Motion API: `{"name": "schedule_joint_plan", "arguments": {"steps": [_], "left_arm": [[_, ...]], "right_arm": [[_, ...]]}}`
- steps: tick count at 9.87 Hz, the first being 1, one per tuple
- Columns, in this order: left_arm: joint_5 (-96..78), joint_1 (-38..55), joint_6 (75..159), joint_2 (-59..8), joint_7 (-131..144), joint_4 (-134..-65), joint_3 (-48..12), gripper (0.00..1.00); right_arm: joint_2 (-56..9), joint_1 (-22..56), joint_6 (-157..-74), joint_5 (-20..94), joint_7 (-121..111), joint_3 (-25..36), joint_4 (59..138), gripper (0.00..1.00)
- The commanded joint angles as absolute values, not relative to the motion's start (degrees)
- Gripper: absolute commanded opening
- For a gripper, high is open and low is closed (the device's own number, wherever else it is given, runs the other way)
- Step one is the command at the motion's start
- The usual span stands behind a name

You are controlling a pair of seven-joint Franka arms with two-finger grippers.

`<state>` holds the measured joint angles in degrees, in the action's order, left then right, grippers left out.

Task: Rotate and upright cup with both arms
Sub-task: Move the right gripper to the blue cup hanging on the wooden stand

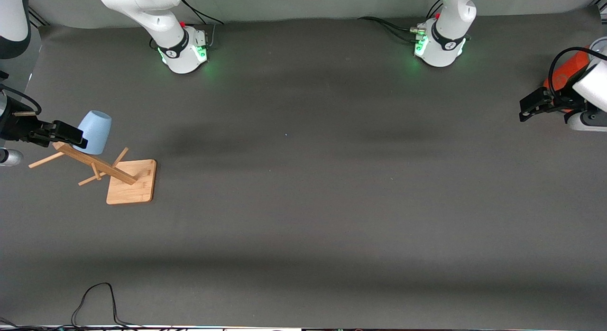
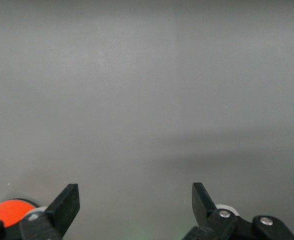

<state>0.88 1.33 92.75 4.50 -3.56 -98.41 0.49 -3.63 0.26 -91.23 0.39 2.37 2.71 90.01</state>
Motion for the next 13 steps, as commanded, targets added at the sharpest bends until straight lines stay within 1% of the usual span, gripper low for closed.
{"name": "schedule_joint_plan", "arguments": {"steps": [1, 7, 8, 9, 11, 12, 13], "left_arm": [[0.26, 1.05, 91.76, 4.92, -4.04, -98.00, 0.44, 1.00], [0.18, 0.70, 92.55, 4.83, -4.04, -98.17, 0.53, 1.00], [-0.43, -0.52, 92.64, 4.75, -4.04, -98.26, 0.61, 1.00], [-1.22, -1.14, 92.64, 4.75, -4.22, -98.26, 0.70, 1.00], [-1.32, -1.50, 91.94, 4.92, -5.80, -98.26, 0.70, 1.00], [-1.23, -1.06, 92.19, 4.83, -5.19, -98.26, 0.62, 1.00], [-1.32, -1.05, 92.28, 4.92, -5.19, -98.26, 0.53, 1.00]], "right_arm": [[-2.64, 0.70, -92.02, -0.44, 1.05, 2.90, 90.88, 1.00], [-2.20, 0.62, -91.06, -1.49, 1.14, 2.90, 91.40, 1.00], [-0.37, 0.70, -90.53, -3.58, 1.06, 2.81, 93.32, 1.00], [3.39, 0.53, -91.57, -4.04, 0.97, 2.99, 98.21, 1.00], [9.81, 0.62, -93.51, -4.04, 0.97, 5.97, 105.61, 1.00], [12.28, 0.62, -93.52, -4.04, 0.97, 7.11, 107.82, 1.00], [13.00, 0.62, -93.34, -4.04, 0.18, 7.90, 108.62, 1.00]]}}
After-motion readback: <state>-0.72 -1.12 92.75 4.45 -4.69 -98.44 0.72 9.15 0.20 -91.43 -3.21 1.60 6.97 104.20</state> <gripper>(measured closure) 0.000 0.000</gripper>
